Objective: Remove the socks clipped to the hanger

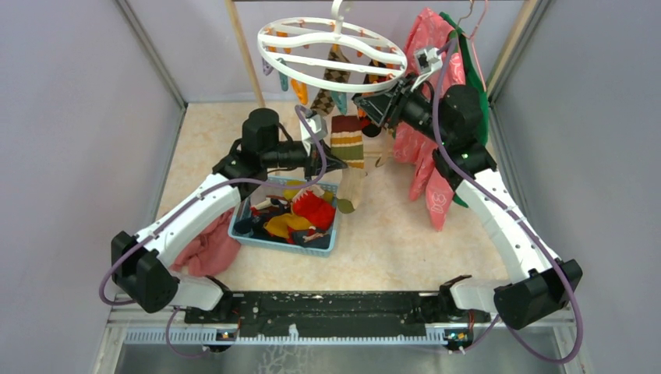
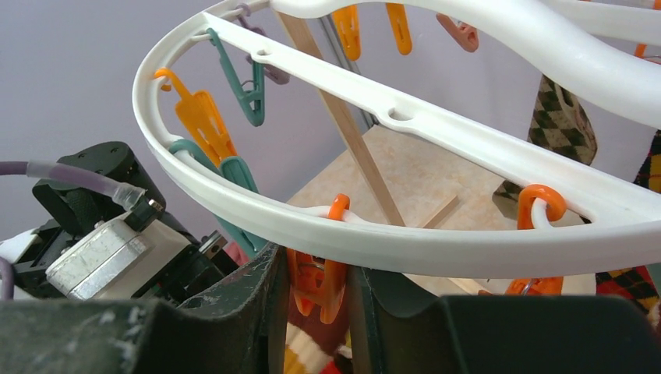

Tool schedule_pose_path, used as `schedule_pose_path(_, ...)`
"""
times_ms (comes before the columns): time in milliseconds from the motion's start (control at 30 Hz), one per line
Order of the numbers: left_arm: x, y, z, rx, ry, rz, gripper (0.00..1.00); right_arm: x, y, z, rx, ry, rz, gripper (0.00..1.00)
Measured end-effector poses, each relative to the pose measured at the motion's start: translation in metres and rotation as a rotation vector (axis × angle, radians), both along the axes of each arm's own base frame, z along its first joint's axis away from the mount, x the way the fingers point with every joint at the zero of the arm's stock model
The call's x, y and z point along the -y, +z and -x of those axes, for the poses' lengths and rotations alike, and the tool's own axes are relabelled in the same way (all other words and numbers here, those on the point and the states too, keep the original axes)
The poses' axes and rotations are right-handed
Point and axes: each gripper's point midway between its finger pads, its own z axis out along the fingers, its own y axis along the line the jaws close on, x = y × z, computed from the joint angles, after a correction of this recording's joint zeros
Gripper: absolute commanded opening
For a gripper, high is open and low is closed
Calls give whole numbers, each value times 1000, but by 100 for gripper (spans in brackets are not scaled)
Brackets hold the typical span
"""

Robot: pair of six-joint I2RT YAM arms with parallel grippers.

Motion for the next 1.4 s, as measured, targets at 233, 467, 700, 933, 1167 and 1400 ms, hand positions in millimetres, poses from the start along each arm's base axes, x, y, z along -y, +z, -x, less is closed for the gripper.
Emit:
schedule_pose_path(233,-10,-14,4,15,9,-66,0,5,1,-3,5,-15,0,7)
schedule_pose_path(467,-30,-26,16,51,16,-169,0,9,-1,1,28,-23,5,10)
schedule_pose_path(700,-70,-29,13,173,118,-360,0,13,-10,0,29,-32,11,11)
schedule_pose_path(933,-130,-52,2,253,279,-643,0,14,-7,-1,45,-33,10,12)
schedule_pose_path(1167,-187,-100,-12,259,410,-969,0,13,-15,-1,42,-31,11,12)
schedule_pose_path(1400,-204,-188,11,67,304,-1158,1,14,-22,-2,46,-35,21,14)
